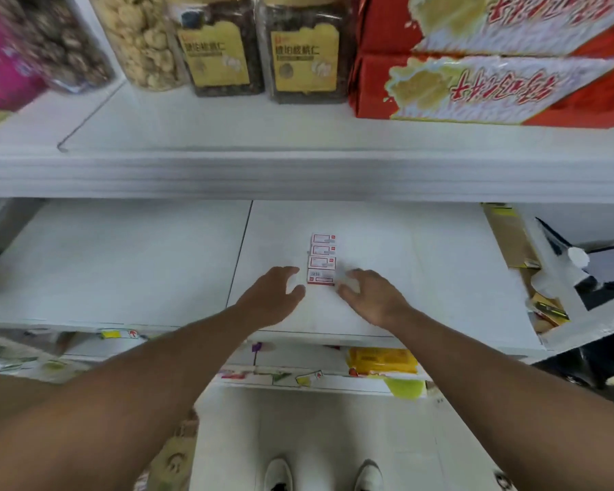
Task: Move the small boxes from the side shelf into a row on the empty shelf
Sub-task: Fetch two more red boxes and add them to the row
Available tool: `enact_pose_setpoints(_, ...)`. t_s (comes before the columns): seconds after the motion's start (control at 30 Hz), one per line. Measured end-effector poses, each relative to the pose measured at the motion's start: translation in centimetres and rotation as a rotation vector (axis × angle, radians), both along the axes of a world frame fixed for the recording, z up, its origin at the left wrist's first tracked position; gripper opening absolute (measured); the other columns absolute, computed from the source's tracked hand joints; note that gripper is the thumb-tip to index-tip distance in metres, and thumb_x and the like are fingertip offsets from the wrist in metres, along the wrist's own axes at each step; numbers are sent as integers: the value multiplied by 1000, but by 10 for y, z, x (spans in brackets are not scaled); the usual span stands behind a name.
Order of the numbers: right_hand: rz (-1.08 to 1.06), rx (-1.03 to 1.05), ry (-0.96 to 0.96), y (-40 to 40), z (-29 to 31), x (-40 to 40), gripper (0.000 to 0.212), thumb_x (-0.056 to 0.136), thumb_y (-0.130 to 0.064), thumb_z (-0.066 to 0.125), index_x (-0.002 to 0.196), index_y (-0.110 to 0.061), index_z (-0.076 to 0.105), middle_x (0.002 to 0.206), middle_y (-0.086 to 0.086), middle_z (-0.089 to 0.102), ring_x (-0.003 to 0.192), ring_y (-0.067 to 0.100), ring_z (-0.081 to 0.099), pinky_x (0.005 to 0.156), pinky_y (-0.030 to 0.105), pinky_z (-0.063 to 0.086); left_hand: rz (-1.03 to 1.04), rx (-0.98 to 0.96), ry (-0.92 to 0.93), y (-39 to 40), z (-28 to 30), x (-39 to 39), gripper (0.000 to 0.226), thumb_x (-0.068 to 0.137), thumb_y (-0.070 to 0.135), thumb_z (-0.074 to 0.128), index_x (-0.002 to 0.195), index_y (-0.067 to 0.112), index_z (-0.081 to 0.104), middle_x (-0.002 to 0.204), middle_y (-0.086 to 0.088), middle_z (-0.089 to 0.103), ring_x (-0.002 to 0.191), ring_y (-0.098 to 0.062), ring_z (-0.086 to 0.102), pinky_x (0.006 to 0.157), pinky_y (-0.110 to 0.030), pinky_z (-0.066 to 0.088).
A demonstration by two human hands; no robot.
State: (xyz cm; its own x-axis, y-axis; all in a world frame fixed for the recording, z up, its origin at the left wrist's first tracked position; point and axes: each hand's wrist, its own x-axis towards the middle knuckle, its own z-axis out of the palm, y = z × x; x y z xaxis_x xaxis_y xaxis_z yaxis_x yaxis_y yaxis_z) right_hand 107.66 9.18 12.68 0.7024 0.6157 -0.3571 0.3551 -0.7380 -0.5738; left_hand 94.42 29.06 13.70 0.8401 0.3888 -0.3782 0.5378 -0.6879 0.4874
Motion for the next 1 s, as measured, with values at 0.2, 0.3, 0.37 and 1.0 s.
enact_pose_setpoints(0.2,179,-194,-213,-11,22,2,76,95,-62,58,159,-25,41,150,7,49,136,32,51,104,48,52,-74,390,114,-21,27,-13,66,105,59,46,163,29,41,170,1,38,148,-27,47,116,-51,47)
enact_pose_setpoints(0.3,240,-216,-264,-13,17,-7,77,91,-64,61,155,-27,42,143,4,52,132,29,52,96,47,54,-66,475,136,-37,31,-26,68,105,63,42,163,29,42,170,1,39,148,-28,46,118,-48,45)
enact_pose_setpoints(0.37,279,-227,-283,-16,14,-15,78,89,-65,62,154,-26,41,139,3,53,128,29,54,91,47,55,-51,516,168,-47,32,-37,68,105,62,42,163,28,42,170,0,39,149,-28,45,118,-47,43)
enact_pose_setpoints(1.0,380,-180,-416,-42,52,-175,81,91,-61,64,158,-25,38,142,5,52,129,31,52,95,47,53,121,545,11,-85,40,-216,63,92,64,44,139,26,64,144,-4,62,125,-33,62,101,-48,53)
